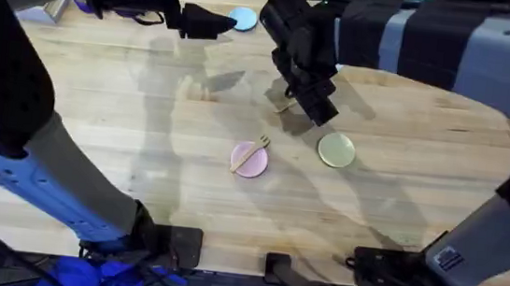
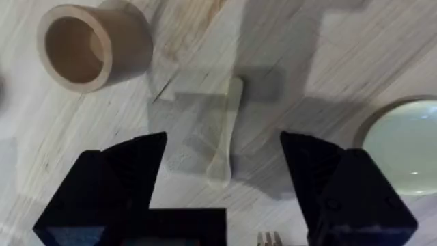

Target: Pick up a utensil and set it on the pink plate, then put the other utensil in the container.

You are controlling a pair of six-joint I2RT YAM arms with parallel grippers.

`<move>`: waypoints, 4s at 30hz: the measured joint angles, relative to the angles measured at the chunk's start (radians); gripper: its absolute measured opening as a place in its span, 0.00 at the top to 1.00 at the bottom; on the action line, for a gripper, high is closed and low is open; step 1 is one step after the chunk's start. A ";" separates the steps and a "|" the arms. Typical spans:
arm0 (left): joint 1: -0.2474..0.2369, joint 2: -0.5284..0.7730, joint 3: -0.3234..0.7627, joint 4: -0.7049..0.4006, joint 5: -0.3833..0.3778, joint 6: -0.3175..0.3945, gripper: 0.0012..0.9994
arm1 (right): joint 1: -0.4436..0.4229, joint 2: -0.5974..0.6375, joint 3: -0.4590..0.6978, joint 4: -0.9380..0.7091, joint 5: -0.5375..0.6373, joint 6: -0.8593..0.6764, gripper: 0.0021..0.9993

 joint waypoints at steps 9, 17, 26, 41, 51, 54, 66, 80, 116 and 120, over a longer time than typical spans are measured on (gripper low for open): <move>0.000 0.000 0.000 0.000 0.000 0.000 0.01 | 0.001 0.041 0.015 -0.007 -0.013 0.000 0.00; 0.000 0.000 0.000 0.000 0.000 0.000 0.01 | 0.001 0.043 0.017 -0.016 -0.014 0.000 0.04; 0.000 0.000 0.000 0.003 0.000 0.000 0.01 | 0.000 0.068 0.042 -0.045 -0.025 -0.002 0.04; 0.000 0.000 0.000 0.008 0.000 0.000 0.01 | -0.014 0.104 0.086 -0.105 -0.059 -0.009 0.09; 0.000 0.000 0.000 0.008 0.000 0.000 0.01 | -0.014 0.112 0.094 -0.137 -0.064 -0.009 0.14; 0.000 0.000 0.000 0.008 0.000 0.000 0.01 | -0.014 0.112 0.094 -0.148 -0.063 -0.008 0.24; 0.000 0.000 0.000 0.008 0.000 0.000 0.01 | -0.018 0.112 0.094 -0.171 -0.063 -0.007 0.47; 0.000 0.000 0.000 0.008 0.000 0.000 0.01 | -0.020 0.111 0.093 -0.164 -0.063 -0.009 0.65; 0.000 0.000 0.000 0.008 0.000 0.000 0.01 | -0.025 0.107 0.098 -0.149 -0.068 -0.055 0.96; 0.000 0.000 0.000 0.008 0.000 0.000 0.01 | -0.027 0.113 0.113 -0.169 -0.068 -0.109 0.96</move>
